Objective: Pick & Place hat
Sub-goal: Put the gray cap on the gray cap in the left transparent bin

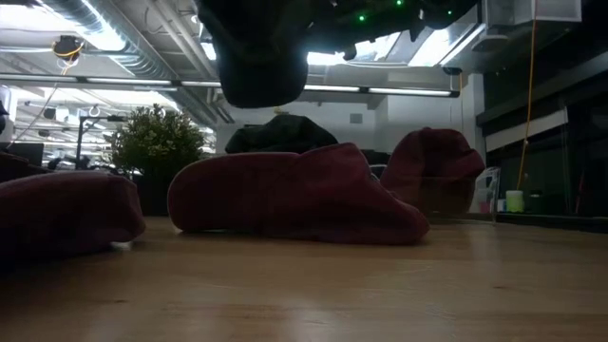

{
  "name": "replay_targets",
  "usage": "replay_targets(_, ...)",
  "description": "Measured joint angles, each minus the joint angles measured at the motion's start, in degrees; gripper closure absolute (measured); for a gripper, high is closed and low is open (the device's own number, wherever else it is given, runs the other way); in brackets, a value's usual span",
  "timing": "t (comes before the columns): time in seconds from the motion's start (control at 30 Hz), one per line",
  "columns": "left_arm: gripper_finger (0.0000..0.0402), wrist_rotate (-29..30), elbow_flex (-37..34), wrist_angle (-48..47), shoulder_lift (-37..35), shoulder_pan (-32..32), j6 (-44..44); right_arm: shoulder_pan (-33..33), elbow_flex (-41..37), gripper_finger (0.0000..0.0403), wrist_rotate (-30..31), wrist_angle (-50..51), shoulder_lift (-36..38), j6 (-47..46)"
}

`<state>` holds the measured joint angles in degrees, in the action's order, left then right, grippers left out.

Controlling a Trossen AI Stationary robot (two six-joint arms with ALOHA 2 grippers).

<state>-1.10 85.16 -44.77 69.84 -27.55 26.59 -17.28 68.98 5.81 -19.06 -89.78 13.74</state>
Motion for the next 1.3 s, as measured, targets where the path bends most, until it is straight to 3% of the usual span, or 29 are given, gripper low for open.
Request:
replay_targets(0.3, 0.0398, 0.5, 0.0, 0.0, 0.0, 0.0, -3.9, 0.0, 0.0, 0.0252, 0.1, 3.7, 2.2, -0.6)
replay_targets(0.6, 0.0398, 8.0, 0.0, 0.7, 1.6, 1.8, -6.7, 0.0, 0.1, 0.0131, 1.4, 16.7, 10.3, -3.0)
replay_targets(0.73, 0.0398, 10.7, 0.0, 1.7, 4.1, 2.5, -7.2, 0.3, 0.1, 0.0118, 3.6, 21.0, 12.8, -4.8)
replay_targets(0.97, 0.0398, 21.4, 0.0, 6.5, 8.8, 2.0, -2.2, 0.3, 0.1, 0.0116, 4.3, 24.9, 14.7, -7.6)
replay_targets(1.3, 0.0398, 15.6, 0.0, 13.6, 10.0, -1.2, -3.1, 0.3, 0.1, 0.0116, 4.2, 28.8, 14.9, -9.3)
